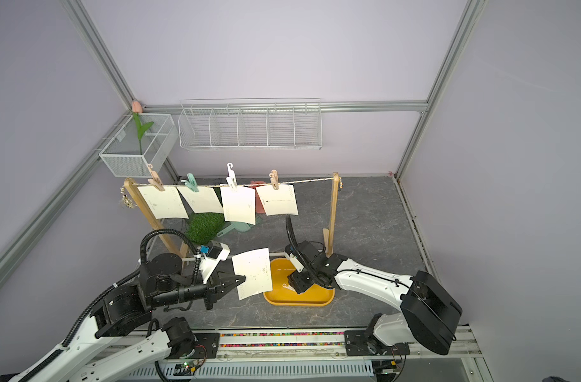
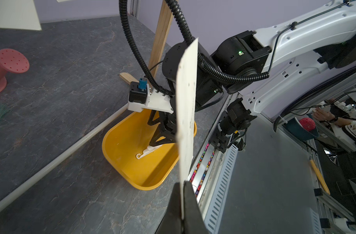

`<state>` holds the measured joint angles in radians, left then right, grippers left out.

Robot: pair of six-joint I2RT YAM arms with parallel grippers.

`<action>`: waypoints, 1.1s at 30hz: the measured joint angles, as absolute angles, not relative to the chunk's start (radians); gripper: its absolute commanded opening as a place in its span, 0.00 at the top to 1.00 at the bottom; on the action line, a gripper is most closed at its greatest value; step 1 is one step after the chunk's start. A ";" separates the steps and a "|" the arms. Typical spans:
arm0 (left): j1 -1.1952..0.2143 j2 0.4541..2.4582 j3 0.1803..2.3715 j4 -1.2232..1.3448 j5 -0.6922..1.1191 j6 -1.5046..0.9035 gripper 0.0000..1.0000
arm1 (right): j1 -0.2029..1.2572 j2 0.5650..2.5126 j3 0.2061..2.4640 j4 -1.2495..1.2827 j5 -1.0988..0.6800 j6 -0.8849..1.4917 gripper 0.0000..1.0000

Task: Remove the postcards from the strings
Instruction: Place the clamp in the storage box, then move the storage box to the center of the board.

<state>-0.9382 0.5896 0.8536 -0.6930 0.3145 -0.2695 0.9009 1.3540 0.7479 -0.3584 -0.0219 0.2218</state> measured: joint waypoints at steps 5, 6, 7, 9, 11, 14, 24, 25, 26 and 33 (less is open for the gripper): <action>-0.938 0.619 0.854 -0.683 0.332 -0.259 1.00 | 0.901 1.214 0.727 -0.398 0.028 0.268 0.25; -0.938 0.627 0.854 -0.678 0.338 -0.257 1.00 | 0.901 1.172 0.727 -0.415 0.052 0.290 0.25; -0.938 0.634 0.854 -0.674 0.342 -0.254 1.00 | 0.901 1.137 0.727 -0.436 0.078 0.312 0.25; -0.938 0.646 0.854 -0.663 0.348 -0.251 1.00 | 0.901 1.076 0.731 -0.501 0.136 0.367 0.25; -0.938 0.655 0.854 -0.653 0.355 -0.250 1.00 | 0.899 1.036 0.736 -0.578 0.192 0.429 0.25; -0.939 0.667 0.854 -0.643 0.365 -0.246 1.00 | 0.898 0.982 0.736 -0.710 0.271 0.526 0.27; -0.938 0.686 0.854 -0.583 0.402 -0.243 1.00 | 0.806 0.786 0.633 -0.899 0.368 0.737 0.44; -0.938 0.687 0.853 -0.577 0.405 -0.243 1.00 | 0.797 0.794 0.618 -0.890 0.360 0.744 0.45; -0.938 0.687 0.853 -0.572 0.407 -0.243 1.00 | 0.793 0.804 0.609 -0.881 0.352 0.748 0.45; -0.938 0.687 0.844 -0.550 0.413 -0.249 1.00 | 0.788 0.940 0.592 -0.743 0.286 0.750 0.49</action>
<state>-0.9382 0.6872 0.8436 -0.5495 0.4129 -0.2493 0.7879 0.9401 0.5922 -0.7429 0.2859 0.7502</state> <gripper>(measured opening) 0.047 0.523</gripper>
